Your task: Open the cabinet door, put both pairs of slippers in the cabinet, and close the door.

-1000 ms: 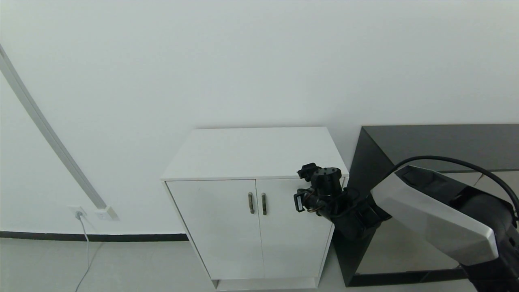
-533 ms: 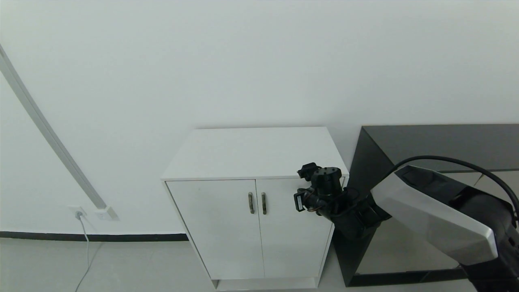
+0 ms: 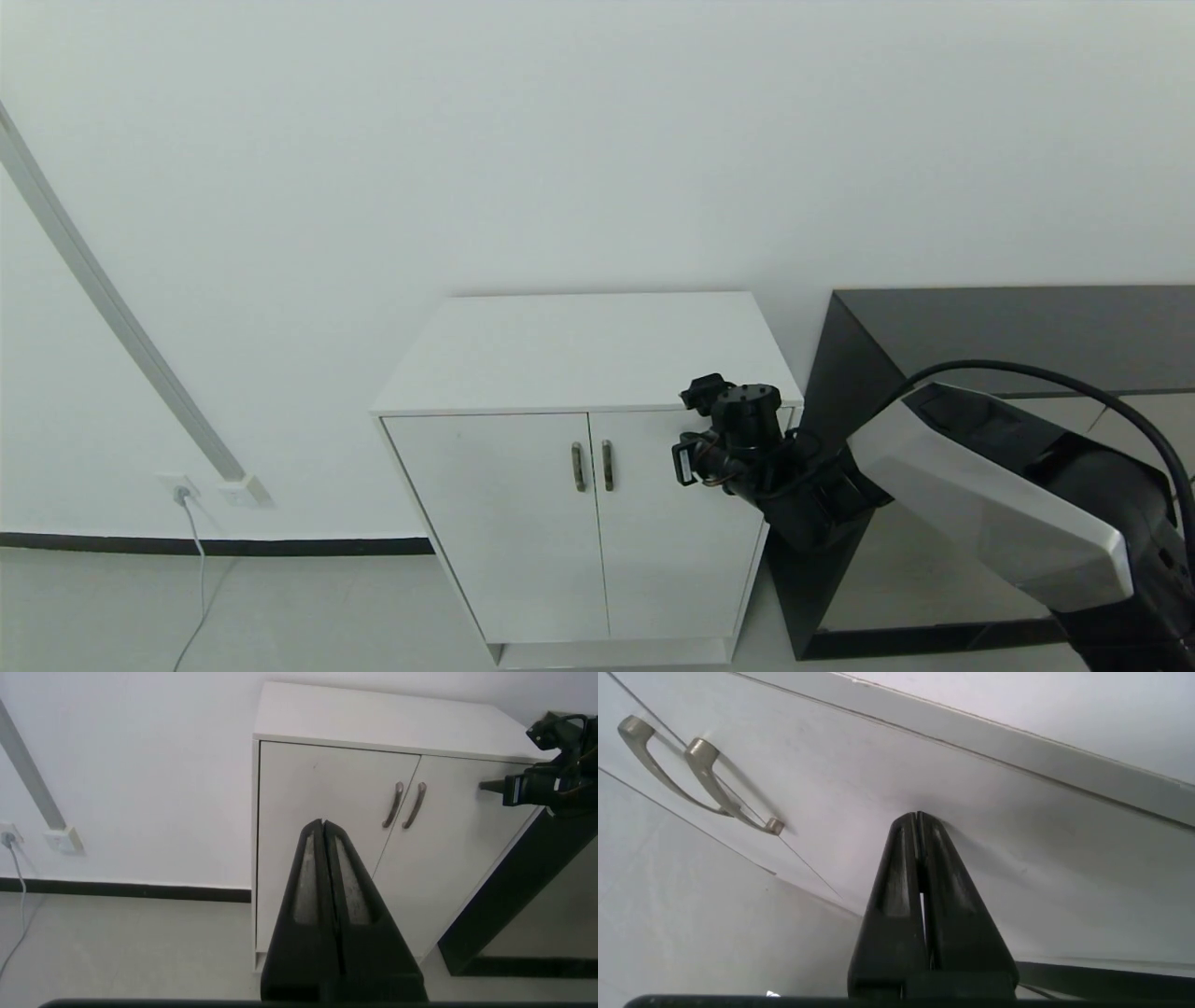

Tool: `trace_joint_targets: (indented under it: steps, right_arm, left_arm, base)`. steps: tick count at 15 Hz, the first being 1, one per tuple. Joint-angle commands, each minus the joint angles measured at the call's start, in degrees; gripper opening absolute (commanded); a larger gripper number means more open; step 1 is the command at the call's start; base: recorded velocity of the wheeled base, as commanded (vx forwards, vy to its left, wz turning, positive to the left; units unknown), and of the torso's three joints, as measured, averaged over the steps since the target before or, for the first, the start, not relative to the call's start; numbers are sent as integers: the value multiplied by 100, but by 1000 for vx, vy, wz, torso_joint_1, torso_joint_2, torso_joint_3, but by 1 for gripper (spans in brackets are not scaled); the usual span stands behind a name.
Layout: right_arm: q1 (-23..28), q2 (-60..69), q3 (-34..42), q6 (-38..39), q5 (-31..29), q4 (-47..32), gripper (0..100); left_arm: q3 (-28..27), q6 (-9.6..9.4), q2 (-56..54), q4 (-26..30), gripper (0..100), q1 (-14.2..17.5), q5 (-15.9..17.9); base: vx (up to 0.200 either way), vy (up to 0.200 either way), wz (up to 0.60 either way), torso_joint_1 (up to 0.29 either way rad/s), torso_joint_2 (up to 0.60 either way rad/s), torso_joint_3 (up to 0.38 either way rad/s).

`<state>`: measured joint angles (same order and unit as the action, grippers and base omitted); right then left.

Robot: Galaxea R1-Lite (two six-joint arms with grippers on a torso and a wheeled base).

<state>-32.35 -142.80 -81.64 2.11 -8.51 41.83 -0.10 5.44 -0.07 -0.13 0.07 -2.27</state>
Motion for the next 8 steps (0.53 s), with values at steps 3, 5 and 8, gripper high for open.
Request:
trace_joint_targets:
  steps: [3, 5, 8]
  right_arm:
    - [-8, 121, 140, 0, -90, 19, 0]
    - [-25, 279, 351, 9, -151, 36, 0]
    - [-17, 701, 1045, 18, -160, 300, 0]
  left_arm:
    - [1, 1, 7, -4, 0, 1, -2]
    - [1, 1, 7, -4, 0, 1, -2]
    - [1, 10, 7, -4, 0, 1, -2]
  base:
    - [0, 0, 0, 0, 0, 0]
    - [0, 0, 0, 0, 0, 0]
    - [0, 0, 0, 0, 0, 0]
